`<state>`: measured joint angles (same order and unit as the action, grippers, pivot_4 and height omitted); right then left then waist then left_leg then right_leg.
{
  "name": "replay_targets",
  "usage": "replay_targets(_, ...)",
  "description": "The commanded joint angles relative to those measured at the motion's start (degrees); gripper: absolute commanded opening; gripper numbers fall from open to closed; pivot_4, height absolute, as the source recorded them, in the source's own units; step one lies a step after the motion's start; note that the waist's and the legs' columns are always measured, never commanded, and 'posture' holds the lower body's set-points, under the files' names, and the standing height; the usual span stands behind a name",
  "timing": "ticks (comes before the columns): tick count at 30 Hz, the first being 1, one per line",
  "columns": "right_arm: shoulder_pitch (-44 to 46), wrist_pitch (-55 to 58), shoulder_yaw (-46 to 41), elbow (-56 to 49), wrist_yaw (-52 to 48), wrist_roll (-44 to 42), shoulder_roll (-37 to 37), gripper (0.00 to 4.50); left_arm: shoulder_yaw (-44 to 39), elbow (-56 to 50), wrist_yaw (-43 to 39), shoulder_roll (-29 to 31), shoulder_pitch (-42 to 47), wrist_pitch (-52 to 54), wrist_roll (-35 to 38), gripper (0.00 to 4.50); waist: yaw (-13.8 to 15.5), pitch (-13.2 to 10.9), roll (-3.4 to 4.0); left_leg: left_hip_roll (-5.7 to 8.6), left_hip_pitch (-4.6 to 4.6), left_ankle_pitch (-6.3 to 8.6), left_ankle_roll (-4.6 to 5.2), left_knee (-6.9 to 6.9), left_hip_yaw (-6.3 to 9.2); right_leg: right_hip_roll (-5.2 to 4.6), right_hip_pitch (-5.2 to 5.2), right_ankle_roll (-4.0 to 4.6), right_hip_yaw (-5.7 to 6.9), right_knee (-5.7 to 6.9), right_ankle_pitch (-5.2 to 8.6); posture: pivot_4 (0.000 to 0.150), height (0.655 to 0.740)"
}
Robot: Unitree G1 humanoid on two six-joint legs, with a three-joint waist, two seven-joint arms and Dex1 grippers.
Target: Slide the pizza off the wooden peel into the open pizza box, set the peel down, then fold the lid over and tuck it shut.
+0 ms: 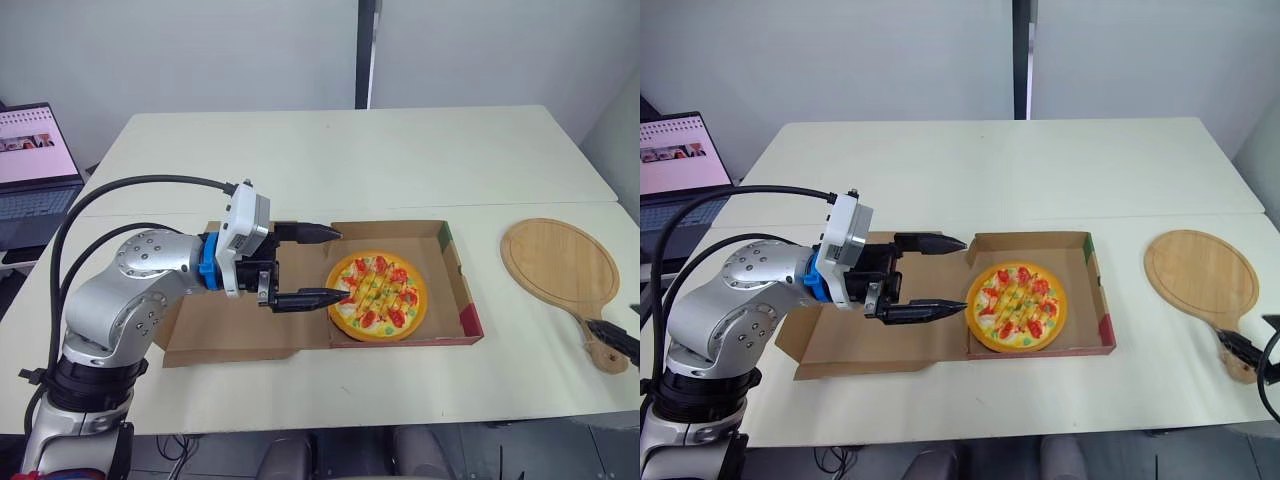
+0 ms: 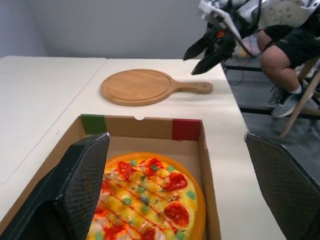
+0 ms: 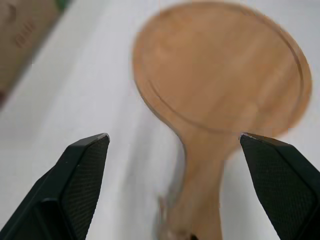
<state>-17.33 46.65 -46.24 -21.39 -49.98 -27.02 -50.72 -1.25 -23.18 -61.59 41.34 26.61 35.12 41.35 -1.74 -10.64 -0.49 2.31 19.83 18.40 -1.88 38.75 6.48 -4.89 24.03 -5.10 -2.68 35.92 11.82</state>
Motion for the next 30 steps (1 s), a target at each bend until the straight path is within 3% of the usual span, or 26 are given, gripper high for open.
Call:
replay_targets(1, 3.33, -0.68, 0.68, -2.73, -1.83, -2.59, -3.73, 4.47, -2.96, 0.0, 2.22, 0.88, -0.48, -1.02, -0.97, 4.5, 0.07, -0.01, -0.01, 0.0, 0.0, 0.0, 0.0, 0.01, 0.0, 0.0, 0.0, 0.0, 0.0, 0.0, 0.0, 0.15, 0.74)
replay_targets(6, 10.69, -1.4, 6.75, -2.2, -3.77, -4.99, -7.77, 4.47, -7.14, -2.01, 5.5, 1.93, -4.23, -0.36, -0.44, 4.5, 0.02, -0.05, -0.09, -0.01, 0.01, 0.0, 0.0, 0.01, 0.05, 0.0, 0.01, 0.01, 0.05, -0.01, 0.0, 0.15, 0.74)
replay_targets(16, 34.16, -8.03, 30.9, 3.78, -11.73, -4.49, -11.03, 4.47, -20.36, -10.84, 15.17, 1.06, -20.65, 1.5, 2.62, 4.5, 0.01, -0.11, -0.2, -0.02, 0.02, 0.0, -0.01, 0.01, 0.07, -0.03, 0.05, 0.01, 0.08, -0.02, -0.01, 0.15, 0.74)
replay_targets(22, 46.25, -10.91, 41.64, 7.5, -16.6, -3.46, -7.62, 4.47, -29.37, -16.43, 21.44, -2.61, -33.39, 2.49, 6.96, 4.5, 0.21, -0.12, -0.24, -0.01, 0.04, 0.01, -0.02, 0.01, 0.1, -0.06, 0.07, 0.02, 0.12, -0.03, 0.0, 0.15, 0.74)
replay_targets(30, 52.17, -11.28, 49.31, 6.7, -18.26, -1.74, -3.5, 4.47, -37.91, -17.61, 31.82, -10.83, -46.41, 3.03, 15.0, 4.5, 0.27, -0.11, -0.27, -0.02, 0.04, 0.01, -0.03, 0.01, 0.11, -0.08, 0.07, 0.04, 0.15, -0.04, 0.0, 0.15, 0.74)
